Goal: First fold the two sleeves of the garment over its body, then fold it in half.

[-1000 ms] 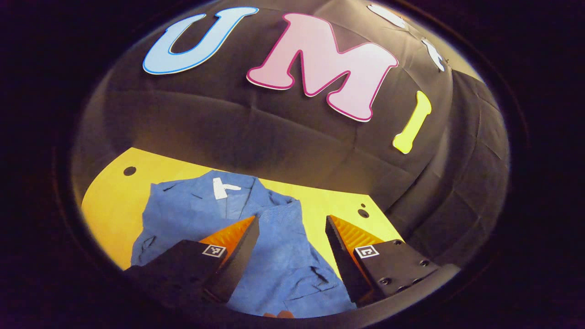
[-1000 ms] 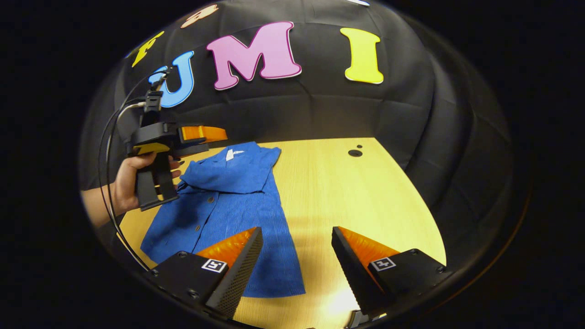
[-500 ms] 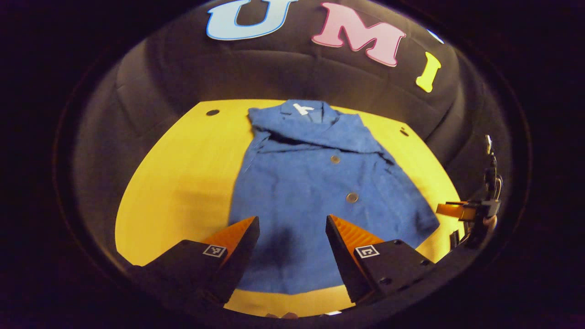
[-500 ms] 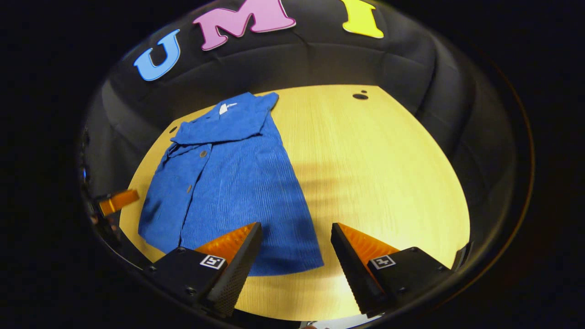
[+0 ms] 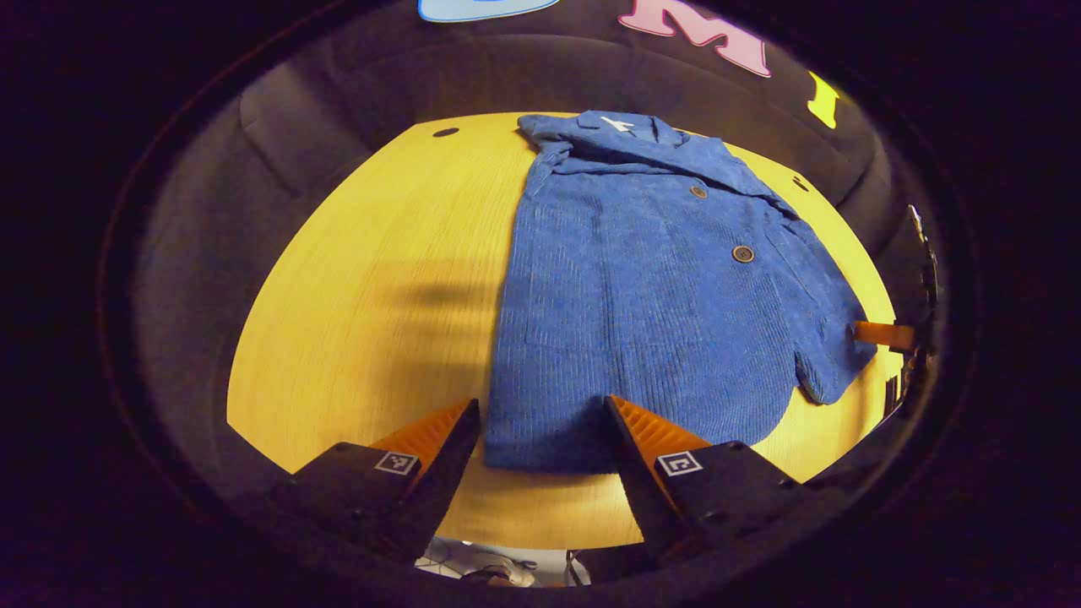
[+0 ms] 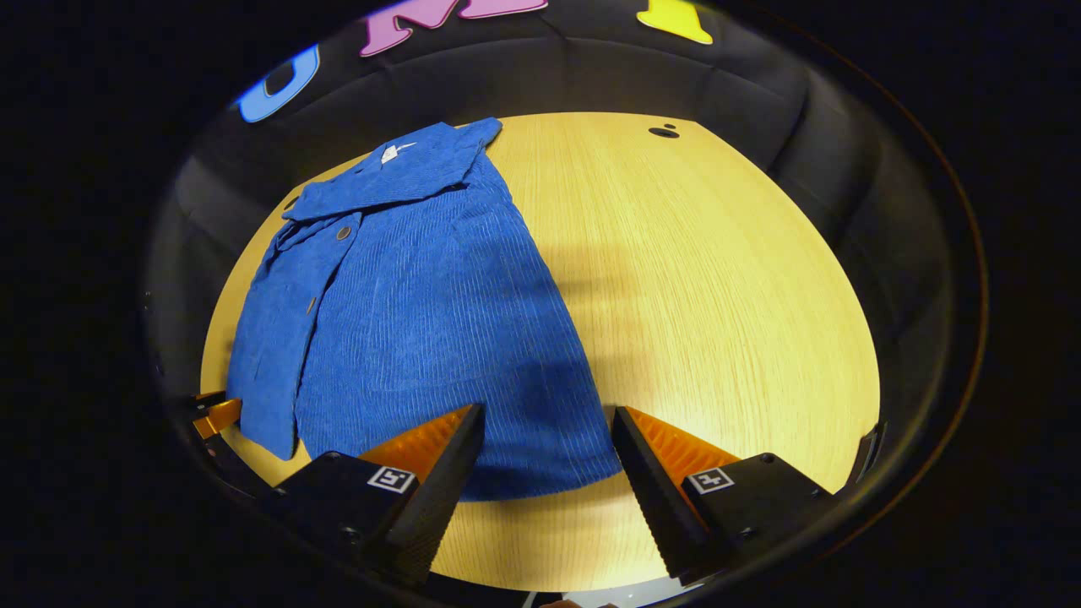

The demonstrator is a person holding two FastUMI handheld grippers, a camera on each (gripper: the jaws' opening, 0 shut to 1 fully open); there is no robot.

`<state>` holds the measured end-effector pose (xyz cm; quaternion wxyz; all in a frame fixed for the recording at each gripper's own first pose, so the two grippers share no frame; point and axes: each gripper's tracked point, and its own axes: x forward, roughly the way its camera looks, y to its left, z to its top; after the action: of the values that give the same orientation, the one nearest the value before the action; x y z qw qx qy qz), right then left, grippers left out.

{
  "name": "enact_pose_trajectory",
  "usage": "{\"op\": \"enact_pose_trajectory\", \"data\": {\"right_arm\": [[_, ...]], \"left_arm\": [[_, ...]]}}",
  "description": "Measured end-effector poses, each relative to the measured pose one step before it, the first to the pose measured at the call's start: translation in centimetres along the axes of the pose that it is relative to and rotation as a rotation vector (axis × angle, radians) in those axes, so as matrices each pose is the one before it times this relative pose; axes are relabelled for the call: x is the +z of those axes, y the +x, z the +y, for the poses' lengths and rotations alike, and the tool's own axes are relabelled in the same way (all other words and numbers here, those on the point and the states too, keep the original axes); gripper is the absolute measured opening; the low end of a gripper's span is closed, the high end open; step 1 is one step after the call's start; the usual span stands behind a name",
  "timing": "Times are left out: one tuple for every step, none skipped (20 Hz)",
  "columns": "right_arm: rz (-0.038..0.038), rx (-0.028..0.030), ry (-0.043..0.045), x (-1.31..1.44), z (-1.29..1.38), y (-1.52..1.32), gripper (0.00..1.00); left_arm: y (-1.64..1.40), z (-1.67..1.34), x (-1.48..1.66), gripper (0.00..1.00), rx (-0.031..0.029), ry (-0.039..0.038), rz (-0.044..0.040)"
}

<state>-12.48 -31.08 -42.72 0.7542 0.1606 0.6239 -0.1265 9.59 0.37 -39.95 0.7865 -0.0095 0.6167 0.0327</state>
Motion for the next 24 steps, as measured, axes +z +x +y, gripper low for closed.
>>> {"op": "enact_pose_trajectory", "data": {"right_arm": [[-0.00719, -0.01014, -0.01470, 0.037, -0.037, 0.012, 0.99], [-0.00410, -0.00594, -0.01788, 0.048, 0.050, 0.027, 1.00], [-0.00232, -0.00719, -0.02007, -0.240, -0.066, -0.049, 0.99], [-0.00455, -0.00094, 0.00120, 0.122, 0.020, 0.030, 1.00], [0.00926, -0.00197, 0.01497, -0.140, 0.044, -0.050, 0.99], [0.00193, -0.00201, 0.02438, 0.057, 0.107, 0.165, 0.94], [0.00792, 0.00520, 0.02351, -0.090, 0.399, -0.092, 0.73], [0.00755, 0.03534, 0.01035, -0.013, 0.721, 0.057, 0.52], [0.00699, 0.00992, 0.00344, -0.209, 0.198, -0.079, 0.32], [-0.00763, 0.01595, -0.00092, 0.149, 0.263, 0.207, 0.11], [0.00884, 0.02638, -0.00226, -0.267, 0.172, -0.187, 0.07], [0.00949, 0.03114, 0.01194, -0.088, 0.459, -0.032, 0.06], [0.00018, 0.00881, 0.00700, 0.038, -0.095, -0.156, 0.05], [-0.00474, -0.00104, -0.00330, 0.096, 0.074, -0.011, 0.05], [0.00431, 0.00164, -0.00203, -0.071, 0.231, -0.058, 0.05], [-0.00256, 0.01792, 0.00764, 0.180, 0.783, -0.232, 0.05], [-0.01206, 0.01621, 0.00616, 0.630, 0.875, -0.301, 0.05], [-0.00987, 0.01699, -0.00080, 0.750, 0.753, -0.331, 0.05], [-0.01669, 0.02278, -0.00623, 0.958, 0.975, -0.335, 0.05], [-0.02406, 0.02424, -0.00699, 1.472, 0.923, -0.237, 0.05], [-0.02133, 0.01627, -0.01460, 1.606, 0.747, -0.238, 0.05], [-0.02435, 0.01491, -0.01536, 1.948, 0.552, -0.053, 0.05], [-0.03185, 0.01735, -0.00926, 2.268, 0.741, 0.004, 0.05], [-0.03103, 0.01905, -0.00335, 2.356, 0.599, 0.267, 0.05]], "left_arm": [[0.010, -0.142, 0.176, 0.85, -0.00717, 0.01176, -0.00106], [0.011, -0.420, 0.154, 0.84, -0.00380, 0.01064, -0.00035], [-0.132, -0.217, 0.357, 0.82, -0.00671, 0.01334, -0.00494], [0.250, -0.186, 0.149, 0.71, -0.00273, -0.00086, 0.00047], [-0.310, -0.310, 0.162, 0.70, -0.00205, -0.00595, -0.00529], [0.308, -0.175, 0.008, 0.61, -0.00213, -0.00775, -0.00607], [0.427, -0.074, 0.001, 0.55, 0.00604, -0.03259, -0.00822], [-0.088, -0.398, 0.167, 0.20, -0.01077, -0.03991, -0.01021], [0.043, -0.422, -0.144, 0.12, -0.01209, -0.02997, -0.00392], [0.031, -0.359, 0.074, 0.07, -0.02495, -0.00773, -0.01556], [0.050, -0.125, 0.019, 0.03, -0.01342, -0.00824, -0.00122], [-0.120, -0.247, -0.231, 0.01, -0.01838, 0.00038, -0.00452], [-0.097, -0.120, -0.093, 0.01, -0.00730, 0.00361, 0.00568], [-0.150, -0.009, -0.184, 0.00, -0.01312, 0.00477, 0.00624], [-0.154, -0.348, -0.182, 0.00, -0.01174, -0.00583, 0.00609], [-0.353, -0.321, 0.046, 0.00, -0.01356, -0.00632, 0.00538], [-0.440, -0.333, 0.550, 0.00, -0.00599, -0.00573, -0.01232], [-0.474, -0.328, 0.715, 0.00, -0.01230, -0.01076, -0.01478], [-0.767, -0.538, 1.085, 0.00, -0.01774, -0.01362, -0.01703], [-0.698, -0.505, 1.387, 0.00, -0.01484, -0.01126, -0.02518], [-0.337, -0.342, 1.958, 0.00, -0.01436, -0.00857, -0.02871], [-0.490, -0.235, 1.380, 0.00, -0.01164, -0.00530, -0.02994], [-0.239, -0.425, 2.109, 0.00, -0.00835, -0.00471, -0.02517], [0.061, -0.222, 1.973, 0.00, -0.00652, -0.00568, -0.02125]]}}
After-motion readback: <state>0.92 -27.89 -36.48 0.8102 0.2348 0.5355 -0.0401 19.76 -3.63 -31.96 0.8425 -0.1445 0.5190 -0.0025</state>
